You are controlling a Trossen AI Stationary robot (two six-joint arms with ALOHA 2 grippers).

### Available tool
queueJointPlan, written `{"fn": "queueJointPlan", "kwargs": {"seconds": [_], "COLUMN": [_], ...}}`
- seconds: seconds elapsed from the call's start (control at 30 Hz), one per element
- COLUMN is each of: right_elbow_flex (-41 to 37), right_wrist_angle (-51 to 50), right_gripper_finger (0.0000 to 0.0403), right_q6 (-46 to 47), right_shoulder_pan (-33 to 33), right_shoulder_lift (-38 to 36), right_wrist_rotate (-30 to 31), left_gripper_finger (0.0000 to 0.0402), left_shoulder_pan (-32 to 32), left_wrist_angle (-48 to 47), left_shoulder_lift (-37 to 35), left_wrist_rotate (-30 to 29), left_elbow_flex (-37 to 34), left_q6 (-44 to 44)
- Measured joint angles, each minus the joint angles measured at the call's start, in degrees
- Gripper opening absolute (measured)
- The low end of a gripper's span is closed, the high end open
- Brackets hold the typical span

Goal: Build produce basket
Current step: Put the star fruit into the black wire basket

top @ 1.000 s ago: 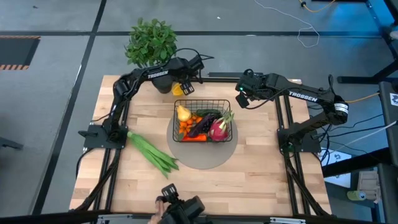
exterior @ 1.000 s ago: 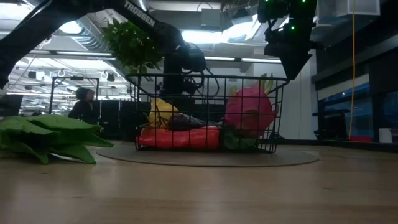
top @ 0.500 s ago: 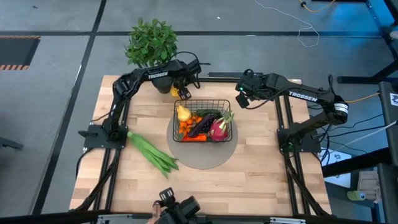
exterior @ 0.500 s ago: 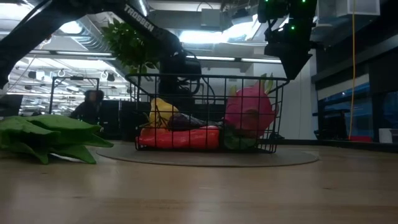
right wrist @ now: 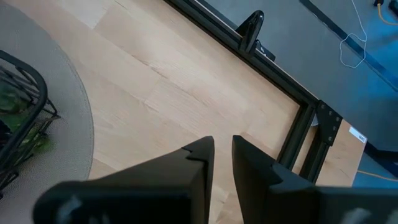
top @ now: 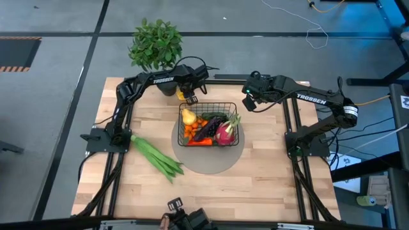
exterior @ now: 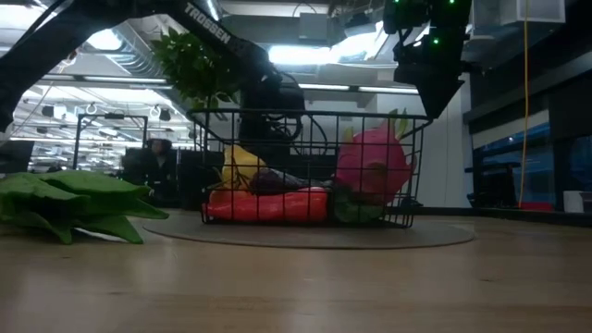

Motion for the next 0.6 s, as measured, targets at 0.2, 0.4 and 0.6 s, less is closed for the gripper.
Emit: {"fn": "queueJointPlan", "kwargs": {"seconds": [0.2, 0.4, 0.6], "right_elbow_flex": [0.0, 0.0, 0.0], "right_wrist_angle": [0.0, 0.0, 0.0], "right_gripper_finger": [0.0051, 0.0051, 0.0051], "right_q6": [-1.3, -1.3, -1.3], "right_shoulder_pan": [0.0, 0.0, 0.0], "right_shoulder_lift": [0.0, 0.0, 0.0], "right_wrist_rotate": [0.0, 0.0, 0.0], "left_gripper_finger": [0.0013, 0.0007, 0.0003], "left_shoulder_pan": [-1.7, -3.3, -4.0], "left_wrist_angle": [0.9, 1.1, -0.6], "left_shoulder_lift": [-0.1, 0.5, 0.4], "left_wrist_rotate": [-1.8, -5.4, -6.1], "left_elbow_flex": [0.0, 3.6, 11.9], "left_q6": [0.1, 2.0, 3.8]}}
